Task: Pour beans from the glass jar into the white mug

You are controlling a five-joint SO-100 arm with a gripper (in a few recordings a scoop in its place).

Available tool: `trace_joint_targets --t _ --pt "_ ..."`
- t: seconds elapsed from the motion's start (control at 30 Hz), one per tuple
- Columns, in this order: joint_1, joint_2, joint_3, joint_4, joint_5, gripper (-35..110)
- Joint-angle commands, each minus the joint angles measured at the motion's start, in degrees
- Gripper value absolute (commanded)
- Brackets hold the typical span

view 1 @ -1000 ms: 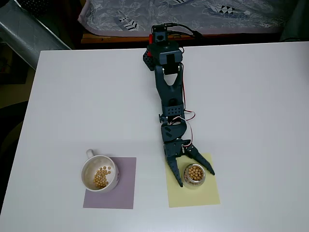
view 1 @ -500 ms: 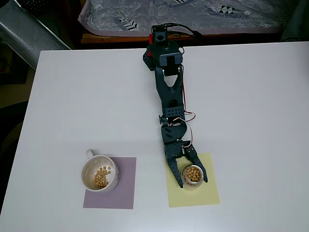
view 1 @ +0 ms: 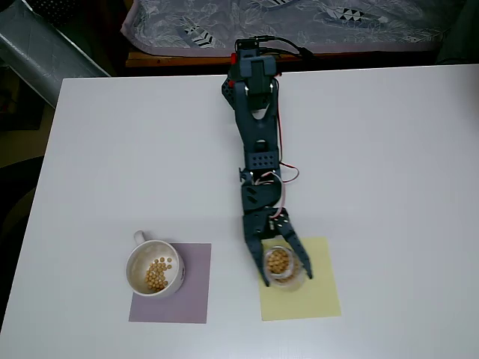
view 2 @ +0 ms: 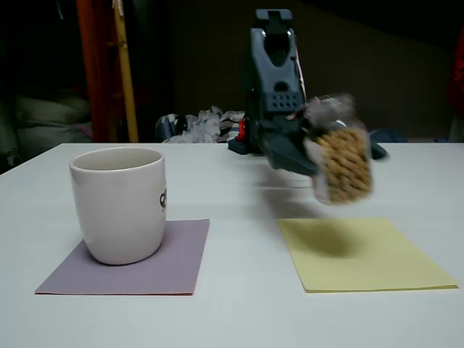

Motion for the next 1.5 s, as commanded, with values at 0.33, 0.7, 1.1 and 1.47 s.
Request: trace_joint_targets --t 0.33,0.7,1.1,1.47 --pt "9.8 20.7 2.6 20.0 22.8 3" --pt "14.0 18.7 -2.1 29.9 35.6 0" --pt "17.1 11.3 -9.0 33.1 46.7 0" --pt "16.5 11.3 -10.6 37.3 52.6 0"
